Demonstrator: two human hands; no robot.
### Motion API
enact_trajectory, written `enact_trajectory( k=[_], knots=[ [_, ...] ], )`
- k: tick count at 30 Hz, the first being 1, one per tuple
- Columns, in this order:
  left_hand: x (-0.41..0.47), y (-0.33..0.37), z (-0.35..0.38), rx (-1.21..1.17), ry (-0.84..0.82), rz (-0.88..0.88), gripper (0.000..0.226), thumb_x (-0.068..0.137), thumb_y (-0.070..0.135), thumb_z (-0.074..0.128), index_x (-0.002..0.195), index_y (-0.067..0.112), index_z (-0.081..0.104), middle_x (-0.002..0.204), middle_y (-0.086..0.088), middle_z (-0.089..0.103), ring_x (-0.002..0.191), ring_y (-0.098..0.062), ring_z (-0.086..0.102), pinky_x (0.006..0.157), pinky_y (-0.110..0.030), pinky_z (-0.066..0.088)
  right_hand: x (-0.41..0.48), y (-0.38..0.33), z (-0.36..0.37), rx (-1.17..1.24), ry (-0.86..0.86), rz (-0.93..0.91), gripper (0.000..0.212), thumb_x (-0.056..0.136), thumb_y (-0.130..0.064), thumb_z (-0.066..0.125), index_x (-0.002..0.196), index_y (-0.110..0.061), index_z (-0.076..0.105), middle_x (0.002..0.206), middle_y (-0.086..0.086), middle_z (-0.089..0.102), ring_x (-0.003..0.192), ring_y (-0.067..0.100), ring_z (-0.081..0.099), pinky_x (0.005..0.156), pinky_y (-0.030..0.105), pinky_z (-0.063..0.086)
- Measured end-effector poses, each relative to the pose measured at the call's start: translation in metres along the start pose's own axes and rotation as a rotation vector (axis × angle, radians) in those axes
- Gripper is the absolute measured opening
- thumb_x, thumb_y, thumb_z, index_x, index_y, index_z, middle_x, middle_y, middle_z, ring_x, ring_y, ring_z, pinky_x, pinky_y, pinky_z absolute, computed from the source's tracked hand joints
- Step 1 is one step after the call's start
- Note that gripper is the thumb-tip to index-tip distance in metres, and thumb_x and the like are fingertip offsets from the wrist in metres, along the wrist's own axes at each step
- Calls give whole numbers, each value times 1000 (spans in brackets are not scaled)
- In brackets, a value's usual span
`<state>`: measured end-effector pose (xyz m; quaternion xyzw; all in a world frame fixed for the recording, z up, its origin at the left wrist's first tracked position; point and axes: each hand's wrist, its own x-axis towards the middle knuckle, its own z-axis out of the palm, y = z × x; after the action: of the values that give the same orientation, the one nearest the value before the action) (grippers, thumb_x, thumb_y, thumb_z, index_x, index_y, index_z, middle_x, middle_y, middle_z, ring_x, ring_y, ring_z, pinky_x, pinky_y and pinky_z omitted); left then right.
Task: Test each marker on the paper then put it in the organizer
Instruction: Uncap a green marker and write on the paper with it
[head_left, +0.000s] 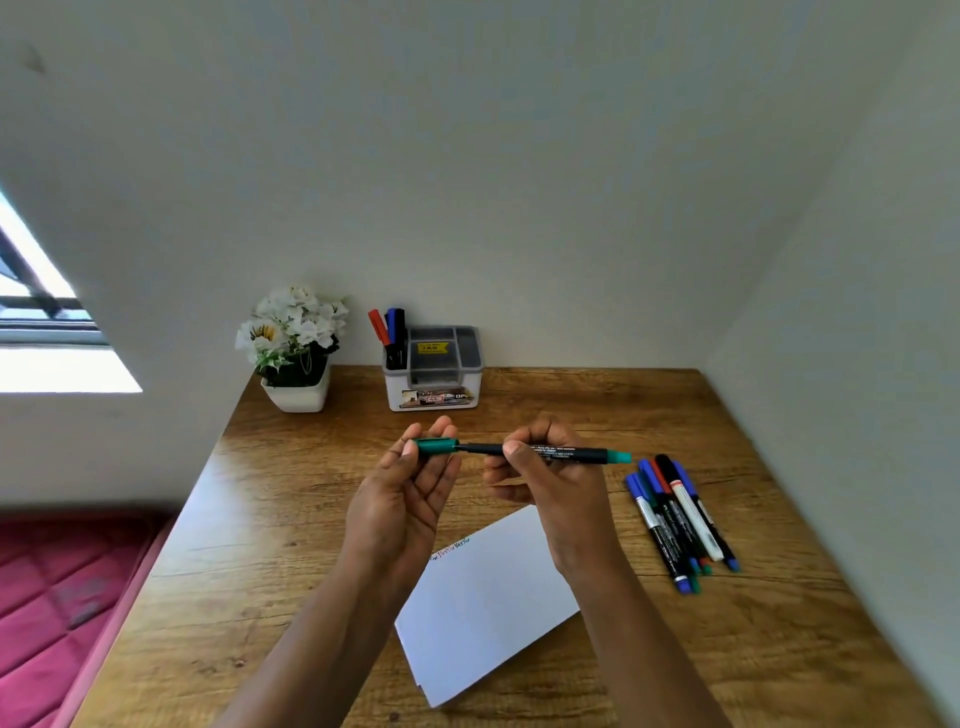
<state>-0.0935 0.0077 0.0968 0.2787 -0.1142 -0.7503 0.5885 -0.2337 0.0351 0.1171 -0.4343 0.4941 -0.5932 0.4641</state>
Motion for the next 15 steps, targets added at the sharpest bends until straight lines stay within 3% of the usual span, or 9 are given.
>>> enact_trajectory(
  k=[12,15],
  knots=[
    [6,3,-1,100,-30,-7,26,102,10,33,118,8,53,117,-17,66,104,-23,66,85,-32,54,4,3,-3,-60,-20,-22,2,89,-16,61,87,-17,61,78,7,73,70,18,71,59,25,58],
    [8,7,-2,110,-52,-34,26,101,10,34,119,7,53,117,-17,66,100,-22,68,81,-31,56,6,3,-3,-61,-28,-19,3,88,-17,62,86,-18,61,77,5,73,70,18,71,59,25,58]
  ],
)
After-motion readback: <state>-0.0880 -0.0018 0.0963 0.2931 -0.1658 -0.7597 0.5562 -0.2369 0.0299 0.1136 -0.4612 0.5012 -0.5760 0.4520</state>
